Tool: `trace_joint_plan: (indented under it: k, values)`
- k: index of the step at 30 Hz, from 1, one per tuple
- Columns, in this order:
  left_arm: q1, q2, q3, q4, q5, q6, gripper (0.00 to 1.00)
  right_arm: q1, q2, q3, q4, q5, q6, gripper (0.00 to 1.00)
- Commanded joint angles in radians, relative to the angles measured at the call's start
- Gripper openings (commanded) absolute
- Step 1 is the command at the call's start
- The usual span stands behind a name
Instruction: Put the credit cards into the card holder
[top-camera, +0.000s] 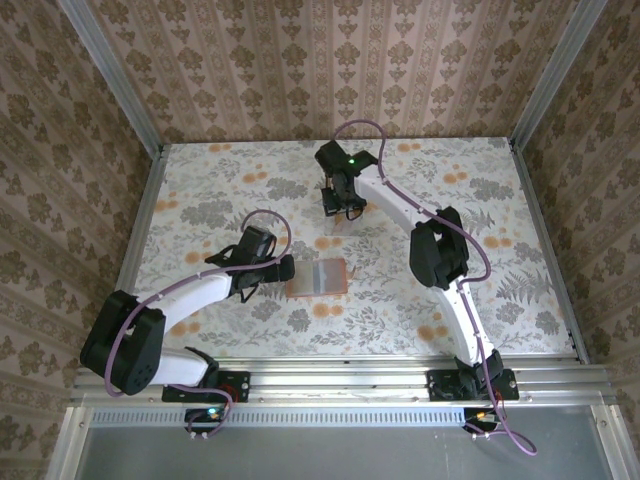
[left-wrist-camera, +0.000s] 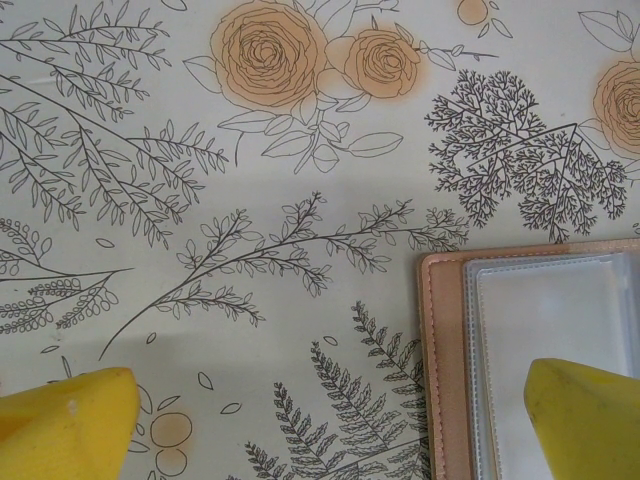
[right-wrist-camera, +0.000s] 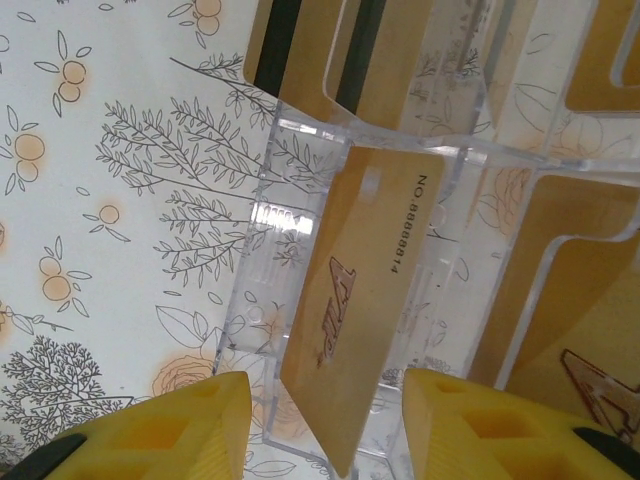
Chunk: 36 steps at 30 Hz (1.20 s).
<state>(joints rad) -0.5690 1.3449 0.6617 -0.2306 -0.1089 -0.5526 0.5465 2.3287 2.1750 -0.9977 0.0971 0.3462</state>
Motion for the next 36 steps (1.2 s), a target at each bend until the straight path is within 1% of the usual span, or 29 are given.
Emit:
trace_joint_plan:
  k: [1,15,16,33,36]
  values:
    - [-0.006,-0.003,0.008,0.010,-0.015,0.017,1.00,0.003,0.033,0.036,-0.045,-0.013,0.000,0.46]
    - [-0.003,-0.002,-0.010,0.023,-0.014,0.015,1.00,0.009,0.035,0.063,-0.027,-0.072,0.010,0.38]
    - [-0.003,0.000,-0.012,0.025,-0.015,0.016,1.00,0.009,0.035,0.064,-0.026,-0.074,0.011,0.36]
    - [0.000,0.002,-0.019,0.031,-0.014,0.017,1.00,-0.011,0.071,0.073,-0.010,-0.098,0.043,0.30]
    - [0.000,0.003,-0.021,0.034,-0.014,0.016,1.00,-0.017,0.077,0.074,-0.010,-0.106,0.046,0.27]
